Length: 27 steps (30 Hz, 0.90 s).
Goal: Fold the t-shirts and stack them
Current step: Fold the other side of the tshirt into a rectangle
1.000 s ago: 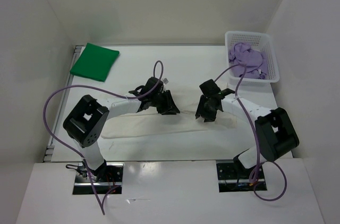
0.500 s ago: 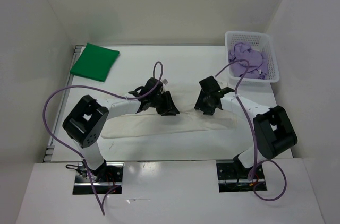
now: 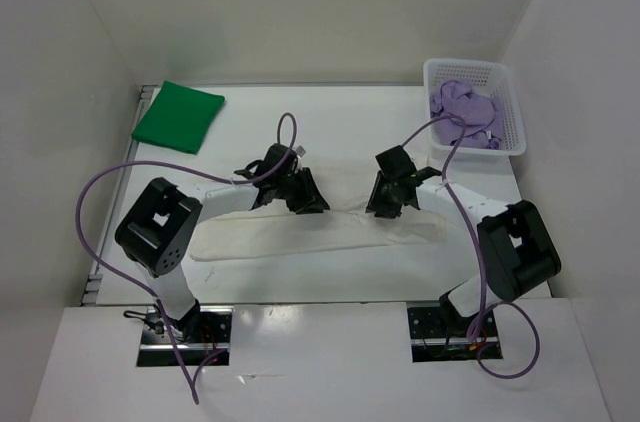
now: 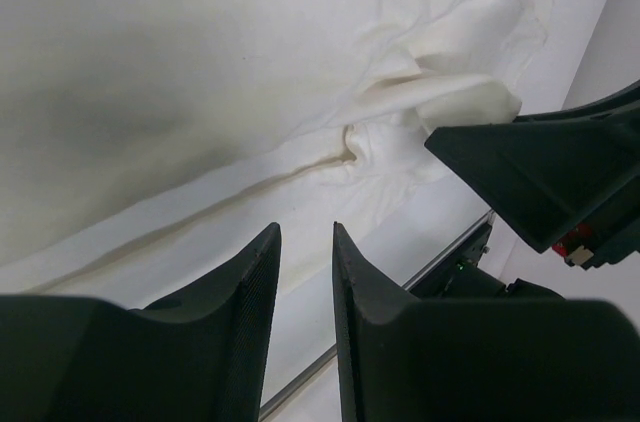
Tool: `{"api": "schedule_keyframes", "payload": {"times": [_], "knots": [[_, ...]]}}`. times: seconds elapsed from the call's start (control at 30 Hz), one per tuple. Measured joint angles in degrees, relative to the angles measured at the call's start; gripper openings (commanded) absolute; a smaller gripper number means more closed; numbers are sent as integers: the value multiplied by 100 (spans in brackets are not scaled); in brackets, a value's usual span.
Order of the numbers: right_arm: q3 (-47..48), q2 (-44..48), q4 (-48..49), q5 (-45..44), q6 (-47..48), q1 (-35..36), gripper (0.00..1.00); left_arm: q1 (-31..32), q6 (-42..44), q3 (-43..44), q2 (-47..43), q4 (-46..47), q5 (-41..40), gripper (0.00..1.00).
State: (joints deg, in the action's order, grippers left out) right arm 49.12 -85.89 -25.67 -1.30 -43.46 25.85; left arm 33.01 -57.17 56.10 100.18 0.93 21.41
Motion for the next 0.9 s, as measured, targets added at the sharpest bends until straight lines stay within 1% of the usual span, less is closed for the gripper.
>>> {"api": "schedule_keyframes", "payload": {"times": [0.03, 0.17, 0.23, 0.3, 0.33, 0.37, 0.43, 0.6, 0.73, 0.8, 0.87, 0.9], "knots": [[0, 9, 15, 72, 11, 0, 25, -24, 0, 0, -4, 0, -2, 34], [11, 13, 20, 389, 33, 0, 11, -101, 22, 0, -31, -7, -4, 34], [105, 0, -68, 570, 59, -7, 10, -136, 52, 0, -52, -39, 0, 34], [306, -42, -190, 769, 125, -50, 6, -210, 142, 0, -96, -111, 4, 34], [402, -59, -247, 898, 164, -79, 6, -264, 179, 0, -120, -140, 4, 34], [496, -74, -286, 1078, 223, -149, 4, -326, 201, 0, -149, -179, 17, 34], [588, -76, -323, 1443, 319, -354, 4, -457, 299, 4, -188, -245, 44, 34], [557, -63, -407, 2302, 459, -901, 4, -730, 494, 105, -249, -566, 133, 34], [238, -37, -302, 3145, 457, -1154, 3, -741, 651, 411, -267, -927, 291, 34], [50, -44, -310, 3392, 461, -1172, 9, -737, 774, 619, -302, -1108, 348, 34], [4, -66, -435, 3294, 533, -1169, 21, -739, 901, 815, -365, -1255, 393, 34], [11, -72, -487, 3136, 568, -1167, 37, -748, 931, 879, -400, -1285, 402, 34]]}}
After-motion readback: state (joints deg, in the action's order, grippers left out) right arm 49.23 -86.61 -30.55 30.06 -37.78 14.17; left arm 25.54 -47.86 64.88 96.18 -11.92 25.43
